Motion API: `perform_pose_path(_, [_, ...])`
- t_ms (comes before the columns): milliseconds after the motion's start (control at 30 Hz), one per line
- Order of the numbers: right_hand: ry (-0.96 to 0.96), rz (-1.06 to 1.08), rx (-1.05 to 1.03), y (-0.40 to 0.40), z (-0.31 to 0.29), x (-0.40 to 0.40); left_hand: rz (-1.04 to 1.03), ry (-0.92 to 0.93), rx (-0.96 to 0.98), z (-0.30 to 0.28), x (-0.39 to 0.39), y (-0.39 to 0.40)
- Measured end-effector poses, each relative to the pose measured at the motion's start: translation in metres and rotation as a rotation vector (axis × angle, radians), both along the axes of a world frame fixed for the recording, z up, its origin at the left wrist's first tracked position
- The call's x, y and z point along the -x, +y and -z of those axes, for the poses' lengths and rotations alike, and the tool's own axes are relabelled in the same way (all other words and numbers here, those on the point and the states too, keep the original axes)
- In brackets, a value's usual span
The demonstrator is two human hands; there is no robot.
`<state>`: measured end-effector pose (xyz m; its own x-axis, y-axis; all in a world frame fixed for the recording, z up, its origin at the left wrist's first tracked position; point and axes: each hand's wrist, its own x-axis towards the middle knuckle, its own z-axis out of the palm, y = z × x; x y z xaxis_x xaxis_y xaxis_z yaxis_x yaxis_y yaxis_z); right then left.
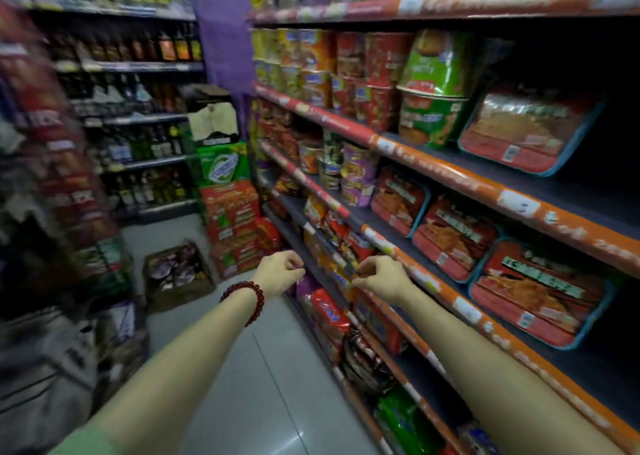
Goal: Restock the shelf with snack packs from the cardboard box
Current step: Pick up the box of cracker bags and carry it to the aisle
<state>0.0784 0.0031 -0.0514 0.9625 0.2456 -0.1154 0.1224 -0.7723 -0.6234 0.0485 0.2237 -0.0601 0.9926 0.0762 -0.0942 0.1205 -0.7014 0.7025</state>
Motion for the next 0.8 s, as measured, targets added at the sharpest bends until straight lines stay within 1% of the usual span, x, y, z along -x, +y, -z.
perform_pose_path(133, [0.042, -0.099, 0.016, 0.059, 0.017, -0.032, -0.135, 0.036, -0.012, 0.017, -0.005, 0.059])
perform_pose_path(300, [0.091, -0.237, 0.031, 0.132, 0.031, -0.091, -0.294, 0.094, 0.003, 0.040, -0.032, 0.122])
perform_pose_path(400, [0.114, -0.316, -0.001, 0.176, 0.035, -0.138, -0.380, 0.085, -0.008, 0.041, -0.059, 0.152])
perform_pose_path(600, [0.112, -0.476, 0.013, 0.252, 0.033, -0.224, -0.578, 0.081, 0.002, 0.039, -0.110, 0.208])
perform_pose_path(800, [0.123, -0.576, 0.004, 0.323, 0.041, -0.282, -0.702, 0.101, -0.023, 0.043, -0.144, 0.270])
